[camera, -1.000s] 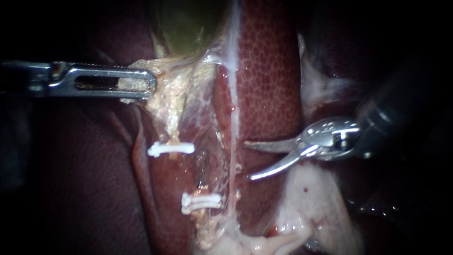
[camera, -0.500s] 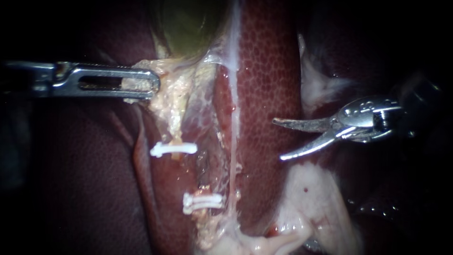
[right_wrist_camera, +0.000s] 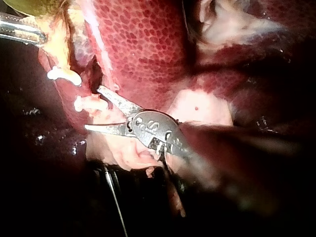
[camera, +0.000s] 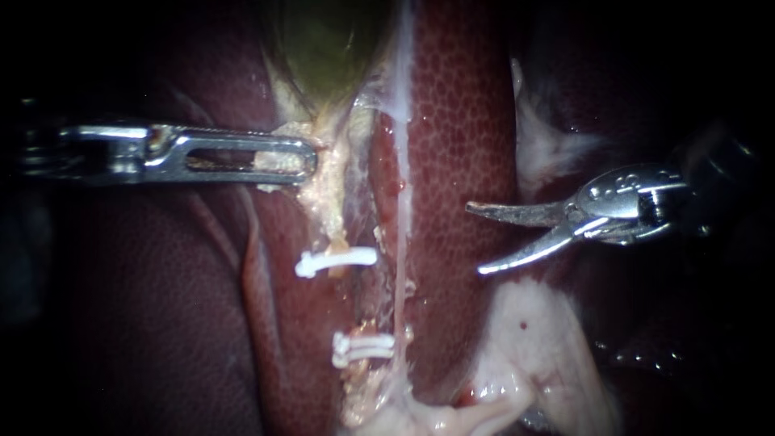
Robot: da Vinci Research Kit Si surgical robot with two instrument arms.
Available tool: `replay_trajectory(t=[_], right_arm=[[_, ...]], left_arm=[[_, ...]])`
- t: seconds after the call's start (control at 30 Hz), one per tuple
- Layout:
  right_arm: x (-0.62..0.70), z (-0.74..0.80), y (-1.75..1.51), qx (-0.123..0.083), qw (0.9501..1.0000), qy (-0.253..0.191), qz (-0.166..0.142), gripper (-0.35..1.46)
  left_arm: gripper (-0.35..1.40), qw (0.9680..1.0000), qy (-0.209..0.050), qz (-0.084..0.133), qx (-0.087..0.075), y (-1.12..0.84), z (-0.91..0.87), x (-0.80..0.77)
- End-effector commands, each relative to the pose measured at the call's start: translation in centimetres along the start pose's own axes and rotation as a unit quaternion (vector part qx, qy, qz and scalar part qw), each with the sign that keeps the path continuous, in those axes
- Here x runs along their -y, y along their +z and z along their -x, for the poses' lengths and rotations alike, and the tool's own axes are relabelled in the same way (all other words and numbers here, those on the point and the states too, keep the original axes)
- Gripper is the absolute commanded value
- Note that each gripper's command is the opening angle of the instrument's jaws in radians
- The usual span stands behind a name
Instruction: Go back from the cut left tube
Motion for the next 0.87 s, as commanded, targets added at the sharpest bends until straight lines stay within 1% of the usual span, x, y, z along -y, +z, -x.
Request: replay_trajectory(t=[0.03,0.17,0.27,0.87], right_arm=[[0.0,0.0,0.0,0.0,1.0,0.0,-0.002,1.43],[0.01,-0.01,0.01,0.0,1.0,0.0,-0.002,1.43],[0.02,-0.02,0.01,0.0,1.0,0.0,-0.003,1.43],[0.03,-0.03,0.02,0.0,1.0,0.0,-0.003,1.43]], left_arm=[[-0.35,1.0,0.0,0.001,-0.002,0.03,-0.02,0.0],[-0.35,1.0,0.001,-0.001,-0.006,0.14,-0.06,0.0],[-0.35,1.0,0.002,-0.001,-0.006,0.18,-0.07,0.0],[-0.35,1.0,0.002,-0.002,-0.006,0.17,-0.07,0.0]])
